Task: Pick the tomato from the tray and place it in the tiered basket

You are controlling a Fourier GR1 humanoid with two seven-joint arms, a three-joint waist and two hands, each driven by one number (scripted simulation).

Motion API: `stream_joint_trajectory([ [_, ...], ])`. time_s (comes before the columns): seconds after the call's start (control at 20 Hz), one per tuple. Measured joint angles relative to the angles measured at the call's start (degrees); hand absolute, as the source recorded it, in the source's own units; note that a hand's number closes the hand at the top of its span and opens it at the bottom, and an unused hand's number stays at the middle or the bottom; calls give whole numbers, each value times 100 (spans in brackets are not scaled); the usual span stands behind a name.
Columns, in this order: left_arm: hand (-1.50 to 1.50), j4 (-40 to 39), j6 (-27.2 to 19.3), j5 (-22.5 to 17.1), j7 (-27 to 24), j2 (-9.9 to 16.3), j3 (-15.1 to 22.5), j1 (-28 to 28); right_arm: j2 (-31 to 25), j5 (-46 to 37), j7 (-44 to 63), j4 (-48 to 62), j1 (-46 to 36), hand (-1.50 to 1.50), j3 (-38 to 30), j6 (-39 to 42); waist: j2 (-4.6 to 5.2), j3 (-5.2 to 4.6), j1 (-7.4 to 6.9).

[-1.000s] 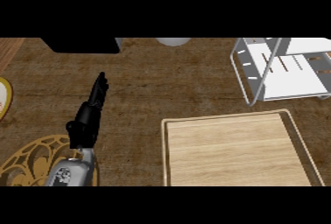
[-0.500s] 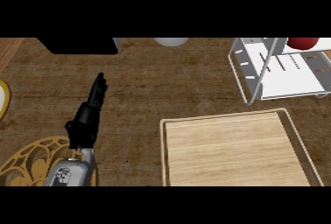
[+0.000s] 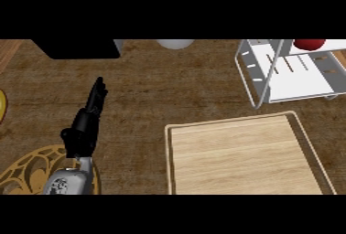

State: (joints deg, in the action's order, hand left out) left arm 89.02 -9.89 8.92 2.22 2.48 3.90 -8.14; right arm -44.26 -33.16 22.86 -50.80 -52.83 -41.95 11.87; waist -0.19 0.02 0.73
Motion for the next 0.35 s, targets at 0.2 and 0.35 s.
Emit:
stream_joint_trajectory([
  [0.2,0,30,-78,32,57,-35,-18,16,-441,581,-414,19,777,-150,-727,435,-7,3,65],
  [0.35,0,39,-75,18,6,-30,-38,105,-825,982,-818,166,1428,-150,-1260,894,-6,4,81],
])
